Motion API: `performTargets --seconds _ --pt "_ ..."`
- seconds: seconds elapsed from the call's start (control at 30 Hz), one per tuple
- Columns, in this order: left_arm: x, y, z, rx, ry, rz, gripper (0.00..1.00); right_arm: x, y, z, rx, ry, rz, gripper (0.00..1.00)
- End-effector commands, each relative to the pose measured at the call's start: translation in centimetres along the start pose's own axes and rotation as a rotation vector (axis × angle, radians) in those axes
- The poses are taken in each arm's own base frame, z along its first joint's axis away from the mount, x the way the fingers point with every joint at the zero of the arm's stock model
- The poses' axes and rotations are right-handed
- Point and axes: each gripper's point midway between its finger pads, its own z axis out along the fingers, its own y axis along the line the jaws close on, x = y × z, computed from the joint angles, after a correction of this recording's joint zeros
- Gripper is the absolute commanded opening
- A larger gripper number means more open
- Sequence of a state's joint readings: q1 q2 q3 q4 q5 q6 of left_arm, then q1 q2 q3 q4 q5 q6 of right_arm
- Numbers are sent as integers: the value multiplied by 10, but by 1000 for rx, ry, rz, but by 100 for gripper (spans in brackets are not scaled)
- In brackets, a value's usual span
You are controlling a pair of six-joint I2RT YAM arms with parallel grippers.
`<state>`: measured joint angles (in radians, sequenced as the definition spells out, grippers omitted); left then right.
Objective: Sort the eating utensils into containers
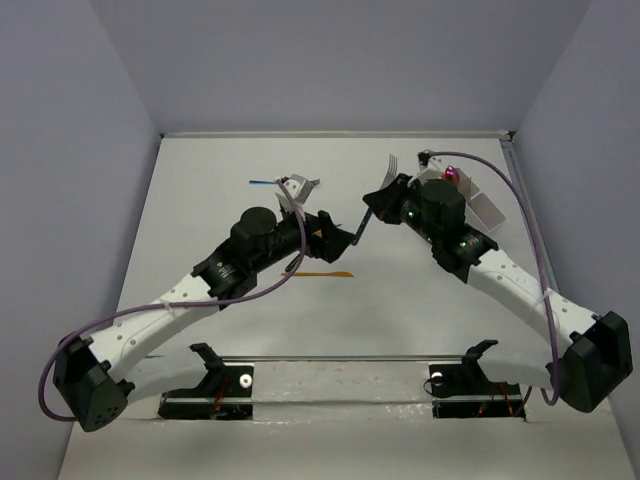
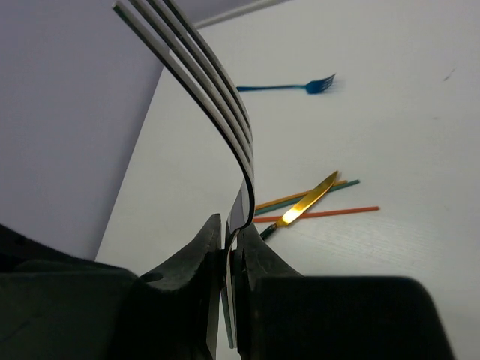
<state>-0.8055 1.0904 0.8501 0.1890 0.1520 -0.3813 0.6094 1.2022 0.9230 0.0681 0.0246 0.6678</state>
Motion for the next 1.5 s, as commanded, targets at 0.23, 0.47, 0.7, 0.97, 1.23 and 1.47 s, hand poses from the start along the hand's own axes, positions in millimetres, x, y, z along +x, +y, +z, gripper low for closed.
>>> performTargets --seconds 0.23,0.47,0.7,0.97,1.23,1.47 --pt "-21 16 -86 -151 -76 94 99 -160 -155 -86 575 -450 -95 0" --pt "-32 21 -124 -187 -178 121 99 -201 -219 -139 891 -609 -130 0" --pt "-34 15 -133 -158 -198 115 99 -237 -251 -146 1093 -662 -250 0" --pt "-34 18 -136 -176 -201 108 99 -244 -269 -136 1180 -614 -381 0" --pt "-33 16 -135 -162 -197 115 99 -230 -284 -118 1154 -544 -424 0" --pt "-30 20 -131 -174 -182 114 99 -209 -291 -107 1120 -481 -443 2"
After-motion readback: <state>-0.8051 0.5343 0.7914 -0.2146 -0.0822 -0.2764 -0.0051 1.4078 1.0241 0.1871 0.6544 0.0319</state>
